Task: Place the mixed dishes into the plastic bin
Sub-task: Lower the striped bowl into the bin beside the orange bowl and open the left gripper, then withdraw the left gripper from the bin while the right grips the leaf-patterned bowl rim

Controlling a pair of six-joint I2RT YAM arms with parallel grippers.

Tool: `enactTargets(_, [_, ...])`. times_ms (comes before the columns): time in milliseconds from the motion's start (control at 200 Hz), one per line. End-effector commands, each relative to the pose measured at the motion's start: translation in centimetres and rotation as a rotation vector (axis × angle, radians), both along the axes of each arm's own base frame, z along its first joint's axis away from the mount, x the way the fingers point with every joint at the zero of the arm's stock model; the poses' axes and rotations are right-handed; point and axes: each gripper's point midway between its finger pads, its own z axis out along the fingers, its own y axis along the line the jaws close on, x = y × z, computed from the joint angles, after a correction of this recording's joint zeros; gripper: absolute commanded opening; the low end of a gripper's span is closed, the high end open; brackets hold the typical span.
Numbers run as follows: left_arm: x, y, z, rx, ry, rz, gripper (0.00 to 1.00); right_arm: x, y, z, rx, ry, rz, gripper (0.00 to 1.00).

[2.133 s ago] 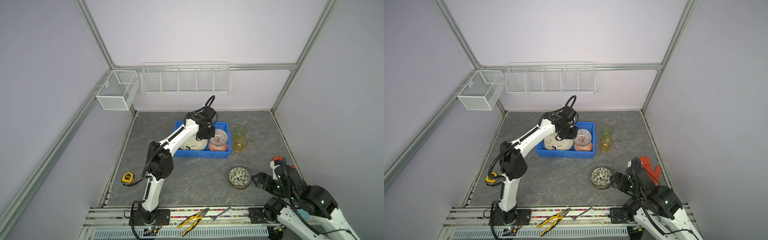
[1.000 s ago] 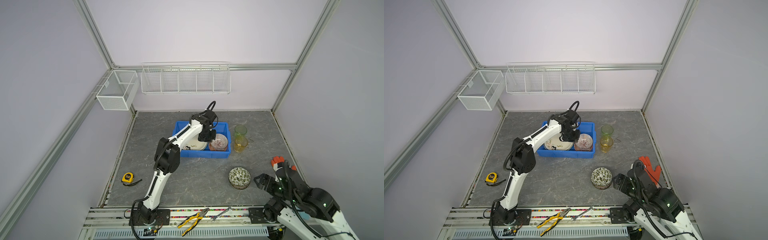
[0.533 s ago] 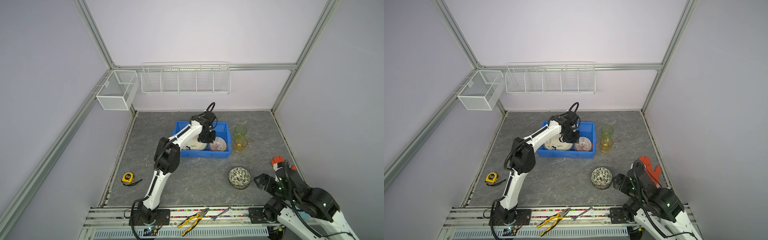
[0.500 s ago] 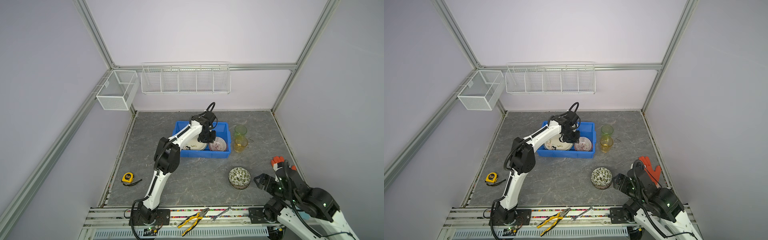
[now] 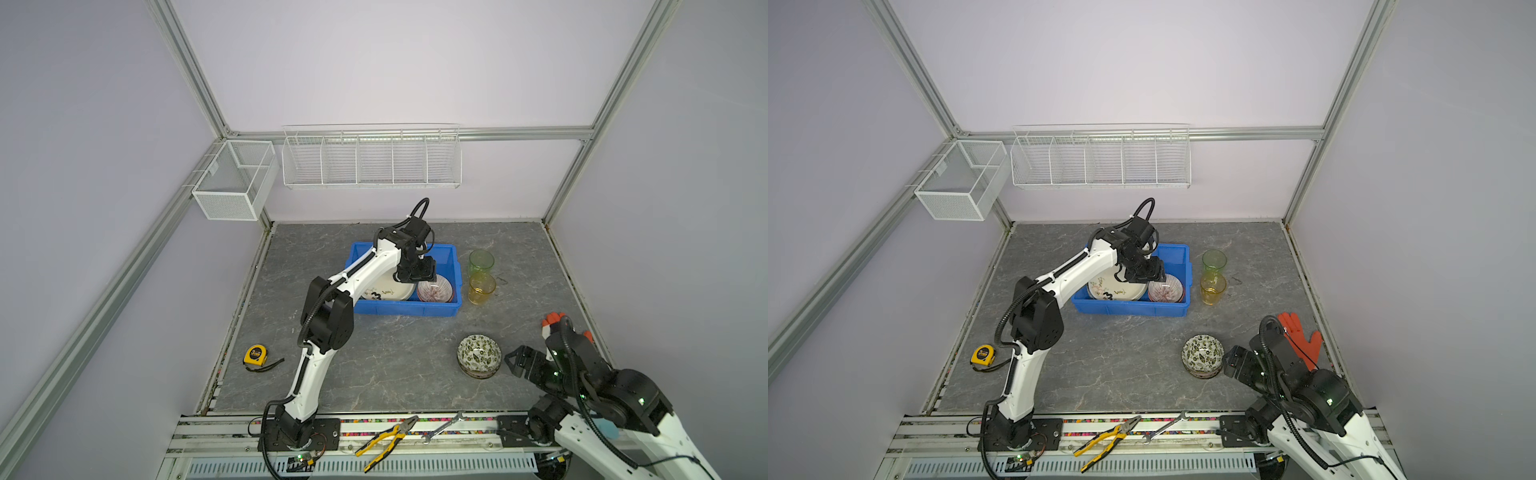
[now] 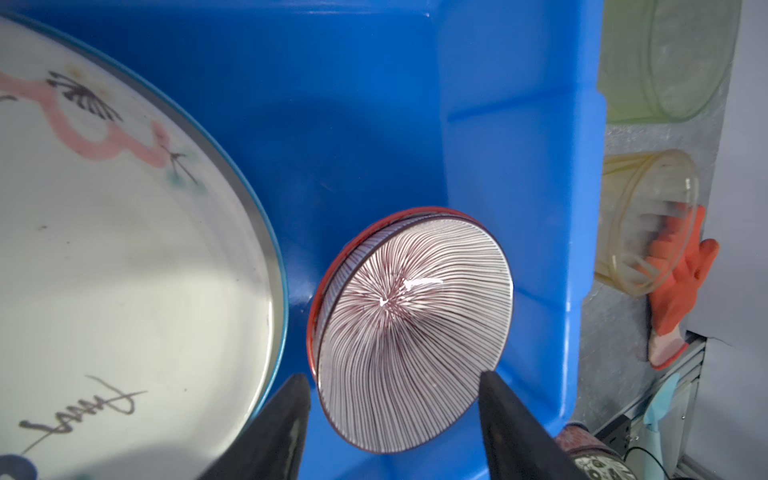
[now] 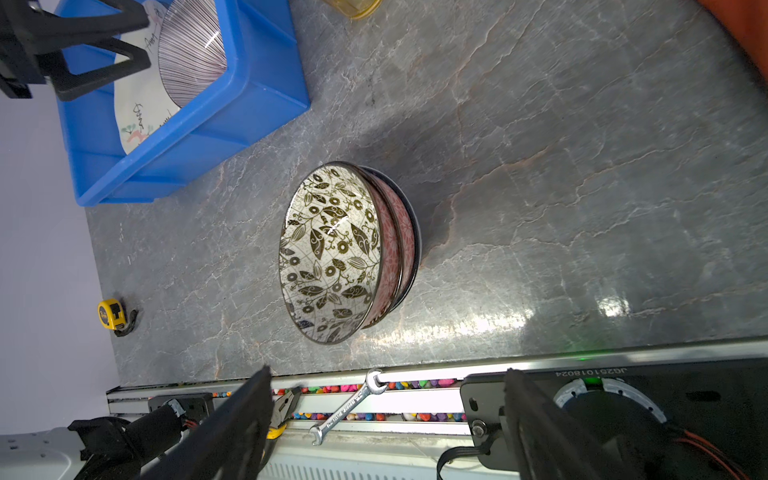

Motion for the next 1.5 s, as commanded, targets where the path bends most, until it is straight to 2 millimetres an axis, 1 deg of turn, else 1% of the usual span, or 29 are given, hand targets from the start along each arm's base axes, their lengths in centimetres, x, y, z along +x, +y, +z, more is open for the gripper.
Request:
enactTargets(0, [-0.9, 0.4, 1.8, -0.014, -0.016, -0.007, 0.71, 0.3, 0.6, 0.7, 0.013, -0.001, 0.017, 0.88])
enactTargets(120, [-1.4, 1.0, 2.7, -0.018, -0.030, 0.000, 0.77, 0.6, 0.8, 0.6, -0.003, 0.016, 0.026, 0.88])
enactTargets(230, [-1.9, 1.8, 3.6, -0.013, -0.050, 0.011, 0.87, 0.7, 0.6, 0.4, -0.040, 0.044, 0.011, 0.88])
enactTargets(295, [-2.2, 2.4, 4.2, -0.013, -0.063, 0.019, 1.00, 1.0, 0.5, 0.4, -0.056, 0.051, 0.006, 0.88])
enactTargets(430, [-3.1, 3.8, 4.8, -0.018, -0.089, 0.044, 1.00, 1.5, 0.6, 0.1, -0.072, 0.070, -0.019, 0.88])
enactTargets(690, [-5.8, 7.3, 4.6, 0.019, -0.102, 0.092, 0.99, 1.8, 1.3, -1.2, -0.132, 0.152, -0.010, 0.88])
enactTargets(915, [-8.5, 10.3, 3.5, 0.032, -0.087, 0.158, 1.00, 2.2, 2.6, -1.8, -0.159, 0.170, 0.035, 1.00])
enactTargets(1135, [-10.6, 13.2, 3.4, 0.056, -0.093, 0.223, 0.99, 2.5, 4.2, -2.6, -0.182, 0.191, 0.095, 0.88])
enactTargets(1230, [-11.3, 14.3, 3.5, 0.054, -0.101, 0.250, 1.00, 2.4, 4.3, -2.9, -0.190, 0.195, 0.105, 0.81])
enactTargets(1400, [-12.8, 16.5, 3.1, 0.080, -0.101, 0.309, 1.00, 2.2, 4.5, -3.4, -0.183, 0.200, 0.114, 0.69])
enactTargets(1500, [-13.5, 17.4, 3.0, 0.086, -0.102, 0.332, 1.00, 2.2, 4.5, -3.8, -0.188, 0.208, 0.121, 0.63])
